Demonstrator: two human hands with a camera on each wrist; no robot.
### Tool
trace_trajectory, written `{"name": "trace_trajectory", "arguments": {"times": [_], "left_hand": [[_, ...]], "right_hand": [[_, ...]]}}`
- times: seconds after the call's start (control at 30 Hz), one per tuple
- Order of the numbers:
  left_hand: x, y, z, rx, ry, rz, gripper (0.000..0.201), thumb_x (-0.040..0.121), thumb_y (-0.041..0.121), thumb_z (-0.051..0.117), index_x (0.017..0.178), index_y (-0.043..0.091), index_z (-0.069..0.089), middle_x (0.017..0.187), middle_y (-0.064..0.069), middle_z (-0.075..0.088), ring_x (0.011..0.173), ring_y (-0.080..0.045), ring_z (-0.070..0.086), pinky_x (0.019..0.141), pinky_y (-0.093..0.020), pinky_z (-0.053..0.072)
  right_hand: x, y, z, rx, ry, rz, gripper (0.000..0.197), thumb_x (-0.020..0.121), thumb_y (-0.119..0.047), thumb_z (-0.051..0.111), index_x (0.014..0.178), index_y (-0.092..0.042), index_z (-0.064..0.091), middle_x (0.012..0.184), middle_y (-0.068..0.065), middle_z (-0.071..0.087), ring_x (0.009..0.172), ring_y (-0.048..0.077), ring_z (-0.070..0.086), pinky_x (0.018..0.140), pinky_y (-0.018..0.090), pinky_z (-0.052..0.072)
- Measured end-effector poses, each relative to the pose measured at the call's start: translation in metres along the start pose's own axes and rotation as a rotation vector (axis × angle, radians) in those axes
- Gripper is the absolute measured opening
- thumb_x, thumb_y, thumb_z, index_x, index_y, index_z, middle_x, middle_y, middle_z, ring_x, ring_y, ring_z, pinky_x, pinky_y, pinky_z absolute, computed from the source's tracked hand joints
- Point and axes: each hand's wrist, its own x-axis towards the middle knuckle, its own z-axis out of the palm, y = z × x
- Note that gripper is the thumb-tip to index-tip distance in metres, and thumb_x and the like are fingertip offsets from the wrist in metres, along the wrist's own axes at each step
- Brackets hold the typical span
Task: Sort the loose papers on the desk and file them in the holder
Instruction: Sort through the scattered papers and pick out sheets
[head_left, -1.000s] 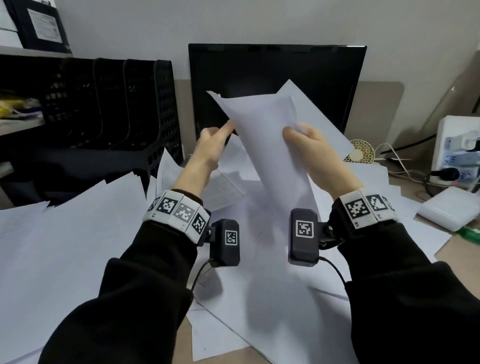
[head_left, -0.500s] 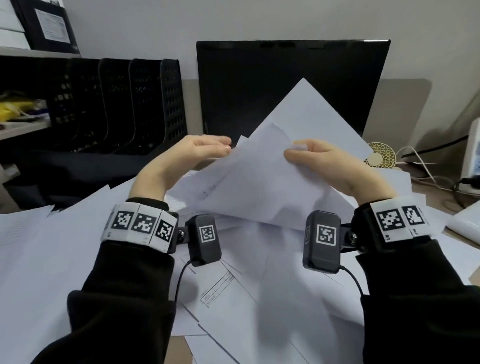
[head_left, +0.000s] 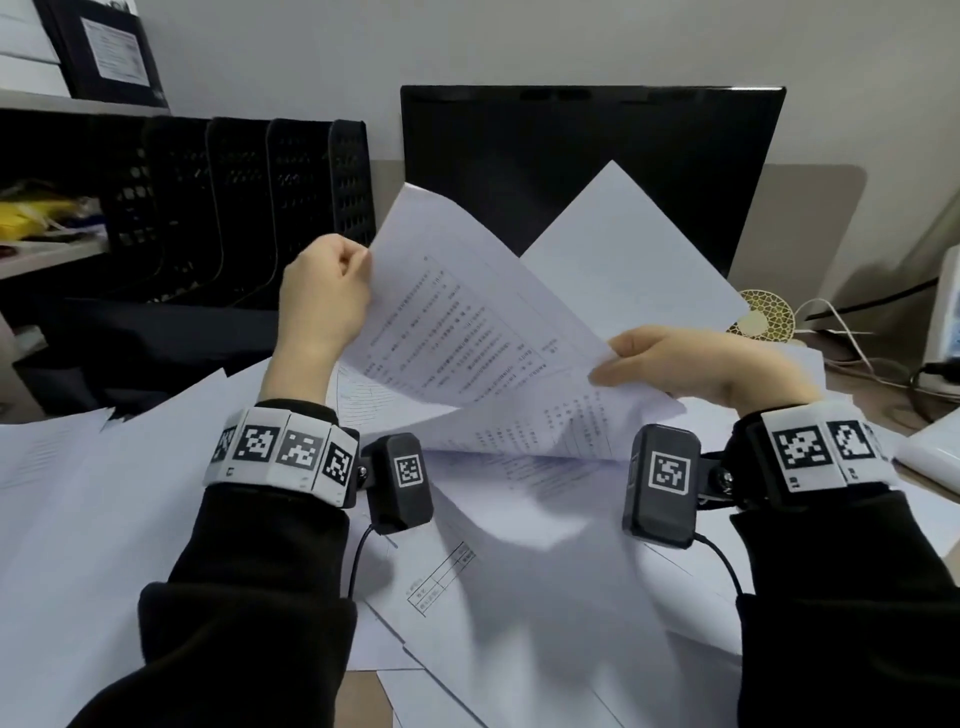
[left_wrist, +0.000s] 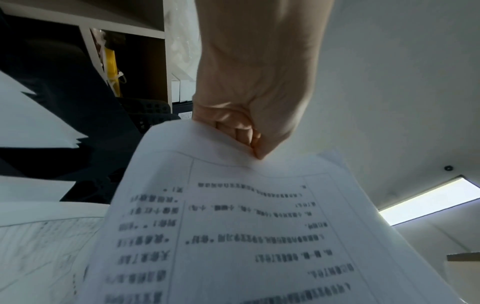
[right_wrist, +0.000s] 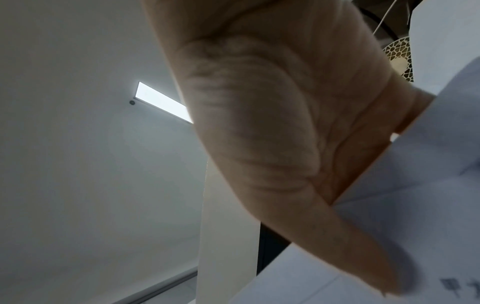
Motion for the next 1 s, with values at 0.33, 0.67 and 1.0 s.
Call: {"name": "trace_trajectory", "arguments": {"times": [0.33, 0.67, 1.0], "left_hand": [[0.001, 0.006, -0.011, -0.103, 0.059, 0.07, 0.015, 0.098, 0.021, 0.045, 0.096, 0.016, 0.06, 0.072, 0.014, 0.051, 0.064, -0.001, 0.048, 0.06, -0.015, 0.037], [0.005, 0.007, -0.017, -0.293, 0.361, 0.013, 0.015, 0.099, 0.013, 0.039, 0.104, 0.011, 0.053, 0.081, 0.017, 0.046, 0.067, 0.012, 0.048, 0.066, -0.003, 0.038], [0.003, 0.014, -0.009, -0.44, 0.202, -0.057, 0.018, 0.093, 0.006, 0.046, 0.108, 0.013, 0.039, 0.084, 0.013, 0.052, 0.068, 0.007, 0.051, 0.061, -0.007, 0.041]], "right_hand": [[0.003, -0.005, -0.003, -0.016, 0.24, -0.145, 0.026, 0.092, -0.039, 0.048, 0.076, -0.019, 0.052, 0.075, 0.004, 0.048, 0.071, 0.018, 0.046, 0.071, 0.032, 0.036], [0.019, 0.009, -0.008, 0.332, 0.519, -0.064, 0.089, 0.083, -0.046, 0.067, 0.15, -0.019, 0.016, 0.14, 0.001, 0.043, 0.123, 0.021, 0.048, 0.096, 0.036, 0.044], [0.029, 0.011, 0.005, 0.733, 0.486, -0.289, 0.012, 0.094, -0.009, 0.055, 0.098, -0.019, 0.059, 0.084, -0.006, 0.066, 0.065, 0.003, 0.065, 0.056, 0.021, 0.052]]}}
